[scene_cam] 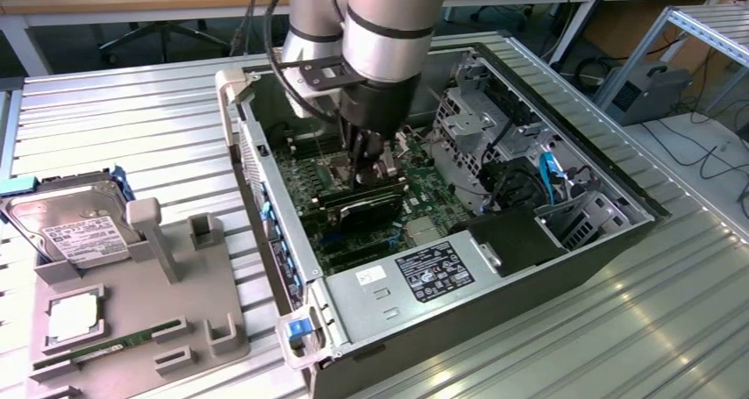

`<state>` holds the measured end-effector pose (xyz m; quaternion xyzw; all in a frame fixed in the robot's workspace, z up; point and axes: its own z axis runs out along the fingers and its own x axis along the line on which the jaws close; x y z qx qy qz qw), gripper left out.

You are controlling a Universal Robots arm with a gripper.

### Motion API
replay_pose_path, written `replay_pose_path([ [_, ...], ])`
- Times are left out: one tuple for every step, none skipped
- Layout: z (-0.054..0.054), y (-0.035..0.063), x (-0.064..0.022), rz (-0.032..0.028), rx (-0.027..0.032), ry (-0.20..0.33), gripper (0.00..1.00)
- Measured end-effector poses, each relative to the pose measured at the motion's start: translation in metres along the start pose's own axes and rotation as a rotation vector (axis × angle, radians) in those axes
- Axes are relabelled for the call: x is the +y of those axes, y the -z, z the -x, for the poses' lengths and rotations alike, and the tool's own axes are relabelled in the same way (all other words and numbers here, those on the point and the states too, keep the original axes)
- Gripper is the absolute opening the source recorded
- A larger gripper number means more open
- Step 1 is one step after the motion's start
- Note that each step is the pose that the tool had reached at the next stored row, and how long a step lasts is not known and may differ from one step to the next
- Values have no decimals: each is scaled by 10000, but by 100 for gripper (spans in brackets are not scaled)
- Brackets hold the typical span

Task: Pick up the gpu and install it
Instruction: 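Press down on the gpu until it lock into place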

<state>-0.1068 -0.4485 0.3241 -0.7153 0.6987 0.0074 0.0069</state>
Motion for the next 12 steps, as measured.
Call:
replay_pose_path([
  [4, 180, -1, -1, -2, -1, 11],
  [4, 180, -1, 0, -1, -2, 11],
  [4, 180, -1, 0, -1, -2, 11],
  [4, 180, -1, 0, -1, -2, 11],
  [4, 180, -1, 0, -1, -2, 11],
  [4, 180, -1, 0, -1, -2, 11],
  [4, 181, -1, 0, 0, -1, 11],
  [4, 180, -1, 0, -1, -1, 11],
  [4, 181, -1, 0, 0, -2, 11],
  [4, 180, -1, -1, -1, -2, 11],
  [4, 180, -1, 0, -1, -2, 11],
  [4, 180, -1, 0, -1, -1, 11],
])
